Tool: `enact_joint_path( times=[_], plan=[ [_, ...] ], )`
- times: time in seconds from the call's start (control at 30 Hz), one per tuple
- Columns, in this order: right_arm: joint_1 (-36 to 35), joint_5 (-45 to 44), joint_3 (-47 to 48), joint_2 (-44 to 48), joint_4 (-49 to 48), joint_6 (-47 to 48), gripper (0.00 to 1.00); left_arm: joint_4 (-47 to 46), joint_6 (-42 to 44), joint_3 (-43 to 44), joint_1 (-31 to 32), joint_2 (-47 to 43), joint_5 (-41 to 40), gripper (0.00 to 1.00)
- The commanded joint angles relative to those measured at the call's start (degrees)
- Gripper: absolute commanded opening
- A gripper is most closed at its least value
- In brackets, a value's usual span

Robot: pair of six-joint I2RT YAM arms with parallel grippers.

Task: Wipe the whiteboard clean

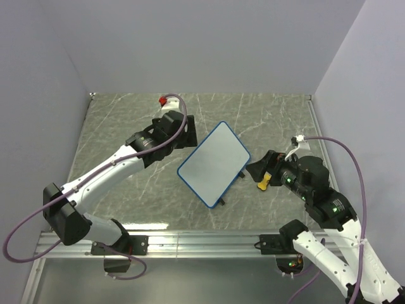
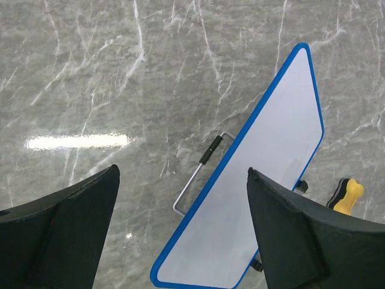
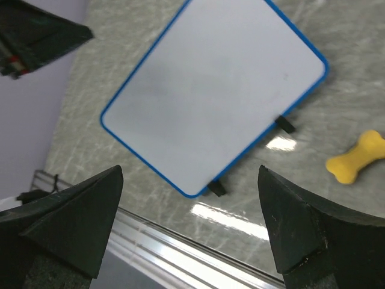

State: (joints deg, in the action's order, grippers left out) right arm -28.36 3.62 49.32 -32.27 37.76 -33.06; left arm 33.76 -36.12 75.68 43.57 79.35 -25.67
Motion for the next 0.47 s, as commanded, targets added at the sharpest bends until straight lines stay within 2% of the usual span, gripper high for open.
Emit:
enact_joint_path(
  times=[0.0, 0.43],
  plan=[
    [-0.29, -5.72, 1.04, 0.62, 4.16, 1.51, 1.0, -1.06, 0.96, 1.58, 0.02, -1.21, 0.27, 0.92],
    [-0.29, -9.76, -0.1, 3.8, 5.4, 0.63, 0.98, -2.56, 4.3, 1.05, -0.07, -3.85, -3.85, 0.93]
  ],
)
